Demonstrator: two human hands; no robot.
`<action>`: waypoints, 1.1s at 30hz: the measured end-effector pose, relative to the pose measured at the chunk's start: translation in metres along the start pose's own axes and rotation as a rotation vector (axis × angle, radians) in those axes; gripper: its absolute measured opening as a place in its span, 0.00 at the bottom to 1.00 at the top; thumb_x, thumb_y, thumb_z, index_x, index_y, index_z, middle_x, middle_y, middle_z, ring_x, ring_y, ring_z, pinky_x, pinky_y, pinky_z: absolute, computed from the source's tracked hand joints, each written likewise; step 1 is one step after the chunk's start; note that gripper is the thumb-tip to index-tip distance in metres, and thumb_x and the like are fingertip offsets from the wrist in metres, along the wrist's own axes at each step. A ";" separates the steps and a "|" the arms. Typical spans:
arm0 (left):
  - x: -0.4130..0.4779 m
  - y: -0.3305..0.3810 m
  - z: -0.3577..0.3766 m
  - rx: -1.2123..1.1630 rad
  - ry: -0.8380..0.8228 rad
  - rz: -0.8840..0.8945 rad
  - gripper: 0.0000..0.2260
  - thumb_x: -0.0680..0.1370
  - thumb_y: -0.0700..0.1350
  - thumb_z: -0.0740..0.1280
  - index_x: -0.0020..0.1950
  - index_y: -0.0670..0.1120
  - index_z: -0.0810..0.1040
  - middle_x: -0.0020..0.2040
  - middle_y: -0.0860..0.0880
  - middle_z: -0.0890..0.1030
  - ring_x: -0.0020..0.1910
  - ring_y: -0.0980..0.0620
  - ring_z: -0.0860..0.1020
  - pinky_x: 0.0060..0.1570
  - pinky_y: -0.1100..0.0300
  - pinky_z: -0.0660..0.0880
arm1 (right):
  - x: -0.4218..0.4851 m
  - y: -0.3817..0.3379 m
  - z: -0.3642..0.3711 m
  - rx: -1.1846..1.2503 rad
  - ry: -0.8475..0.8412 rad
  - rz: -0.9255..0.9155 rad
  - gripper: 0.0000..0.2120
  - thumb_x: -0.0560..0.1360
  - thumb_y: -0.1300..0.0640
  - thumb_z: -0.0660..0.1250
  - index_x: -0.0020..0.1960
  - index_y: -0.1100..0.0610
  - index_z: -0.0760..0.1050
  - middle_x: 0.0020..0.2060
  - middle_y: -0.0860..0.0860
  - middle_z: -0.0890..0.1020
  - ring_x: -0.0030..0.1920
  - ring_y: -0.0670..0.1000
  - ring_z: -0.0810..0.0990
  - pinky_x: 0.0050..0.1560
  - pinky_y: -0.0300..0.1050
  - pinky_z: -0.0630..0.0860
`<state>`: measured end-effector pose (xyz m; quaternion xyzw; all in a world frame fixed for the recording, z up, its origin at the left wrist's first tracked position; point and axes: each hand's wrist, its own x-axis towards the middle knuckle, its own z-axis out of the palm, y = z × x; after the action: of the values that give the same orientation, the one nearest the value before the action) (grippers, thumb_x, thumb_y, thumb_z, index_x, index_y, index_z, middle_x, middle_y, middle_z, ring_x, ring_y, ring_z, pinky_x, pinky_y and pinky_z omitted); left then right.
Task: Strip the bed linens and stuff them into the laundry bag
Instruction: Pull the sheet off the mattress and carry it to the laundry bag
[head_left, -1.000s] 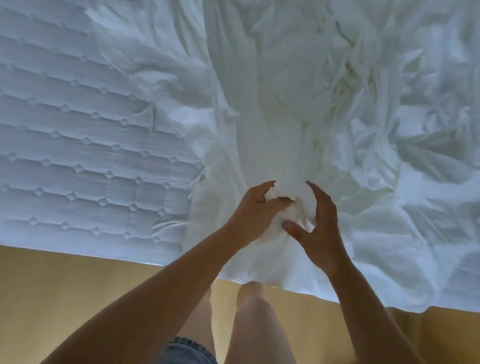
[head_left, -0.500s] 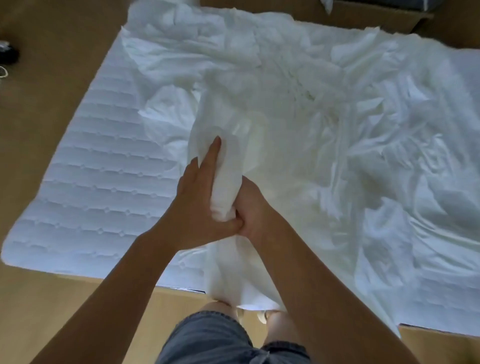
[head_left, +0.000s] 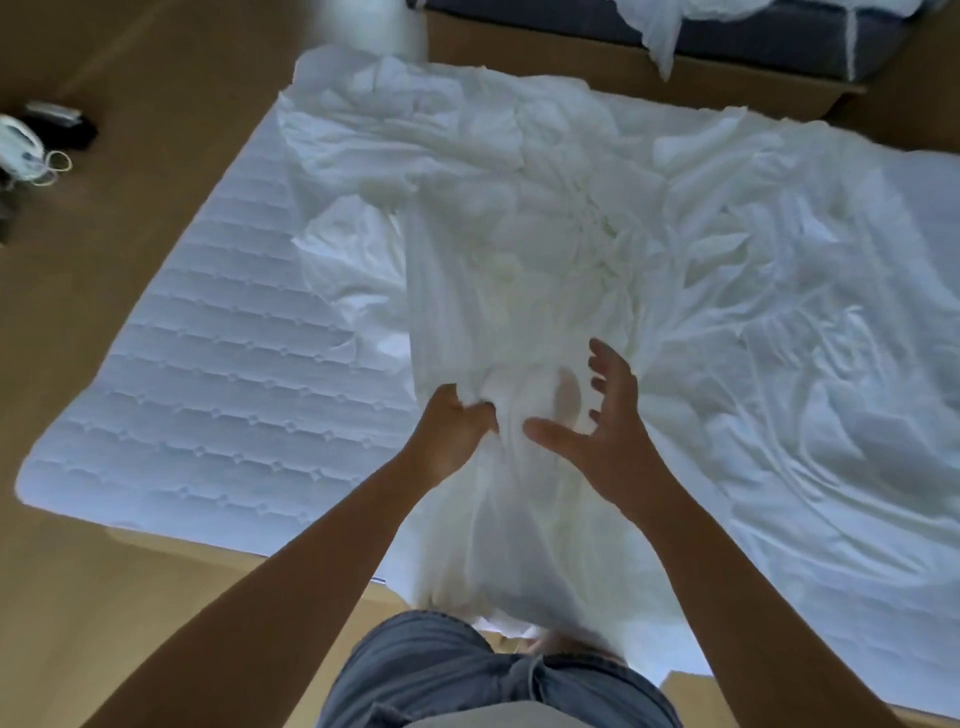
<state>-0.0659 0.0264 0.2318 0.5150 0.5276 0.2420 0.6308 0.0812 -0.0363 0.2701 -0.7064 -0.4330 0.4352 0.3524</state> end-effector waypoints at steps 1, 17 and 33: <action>0.002 0.007 0.006 -0.050 -0.060 -0.051 0.04 0.61 0.41 0.63 0.33 0.45 0.75 0.28 0.53 0.76 0.30 0.57 0.75 0.36 0.64 0.71 | -0.006 0.007 -0.006 -0.190 -0.064 -0.116 0.52 0.59 0.45 0.80 0.70 0.35 0.48 0.73 0.44 0.54 0.72 0.46 0.55 0.69 0.44 0.57; -0.014 -0.021 0.041 1.384 -0.170 0.873 0.61 0.55 0.74 0.69 0.78 0.52 0.44 0.77 0.40 0.49 0.75 0.39 0.48 0.67 0.33 0.49 | 0.024 0.045 -0.050 0.656 -0.222 0.598 0.16 0.72 0.51 0.69 0.55 0.59 0.79 0.45 0.55 0.84 0.46 0.56 0.82 0.45 0.49 0.78; 0.020 0.029 0.043 0.695 -0.310 -0.040 0.16 0.64 0.48 0.80 0.47 0.49 0.81 0.35 0.53 0.78 0.33 0.54 0.76 0.31 0.63 0.69 | -0.016 0.048 -0.044 -0.632 -0.050 -0.367 0.48 0.62 0.29 0.65 0.75 0.49 0.56 0.70 0.54 0.63 0.69 0.53 0.58 0.67 0.49 0.61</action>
<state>-0.0135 0.0366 0.2459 0.7183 0.4863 -0.0444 0.4955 0.1324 -0.0748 0.2496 -0.6800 -0.6740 0.2269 0.1784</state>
